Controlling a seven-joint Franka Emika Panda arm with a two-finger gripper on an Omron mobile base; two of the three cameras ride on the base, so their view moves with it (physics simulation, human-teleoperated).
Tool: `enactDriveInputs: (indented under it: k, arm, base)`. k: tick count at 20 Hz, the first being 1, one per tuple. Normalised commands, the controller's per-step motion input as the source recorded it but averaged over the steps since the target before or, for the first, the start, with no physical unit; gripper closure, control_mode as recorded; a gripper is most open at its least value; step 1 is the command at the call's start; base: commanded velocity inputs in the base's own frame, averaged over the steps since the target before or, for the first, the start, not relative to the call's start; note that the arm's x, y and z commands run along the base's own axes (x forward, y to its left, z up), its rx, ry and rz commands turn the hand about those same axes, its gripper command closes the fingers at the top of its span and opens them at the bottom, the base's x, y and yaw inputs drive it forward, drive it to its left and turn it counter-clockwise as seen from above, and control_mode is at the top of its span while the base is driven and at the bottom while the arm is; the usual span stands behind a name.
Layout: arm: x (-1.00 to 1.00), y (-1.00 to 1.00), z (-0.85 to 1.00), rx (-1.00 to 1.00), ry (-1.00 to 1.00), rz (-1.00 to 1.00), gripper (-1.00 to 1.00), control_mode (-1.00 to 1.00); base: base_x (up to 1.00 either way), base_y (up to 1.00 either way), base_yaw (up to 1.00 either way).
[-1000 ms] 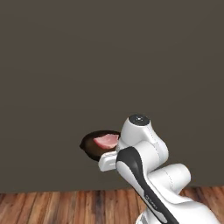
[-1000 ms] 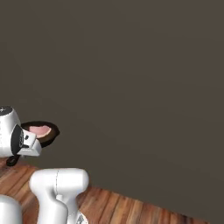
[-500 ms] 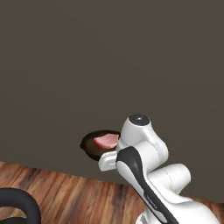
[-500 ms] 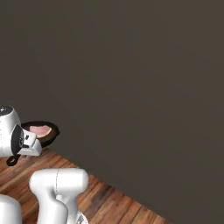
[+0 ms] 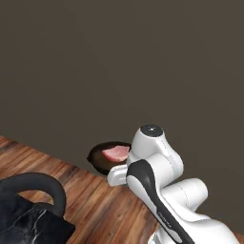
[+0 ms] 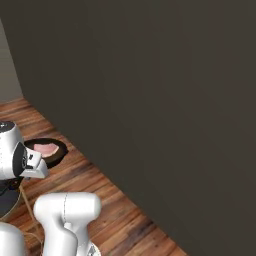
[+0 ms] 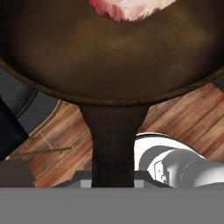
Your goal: Pick up the pan with the steak in it and place it on the dining table. Then place the steak on the plate.
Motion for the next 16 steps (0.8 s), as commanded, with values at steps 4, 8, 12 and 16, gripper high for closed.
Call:
enactDriveInputs:
  k: [4,8,12,16]
  arm:
    - [0.00,0.00,0.00,0.00,0.00,0.00,1.00,1.00]
    - [0.00,0.00,0.00,0.00,0.00,0.00,1.00,1.00]
    - [0.00,0.00,0.00,0.00,0.00,0.00,1.00,1.00]
    - [0.00,0.00,0.00,0.00,0.00,0.00,1.00,1.00]
  base:
    - [0.00,0.02,0.46]
    - [0.00,0.02,0.46]
    - [0.00,0.01,0.46]
    - [0.00,0.00,0.46]
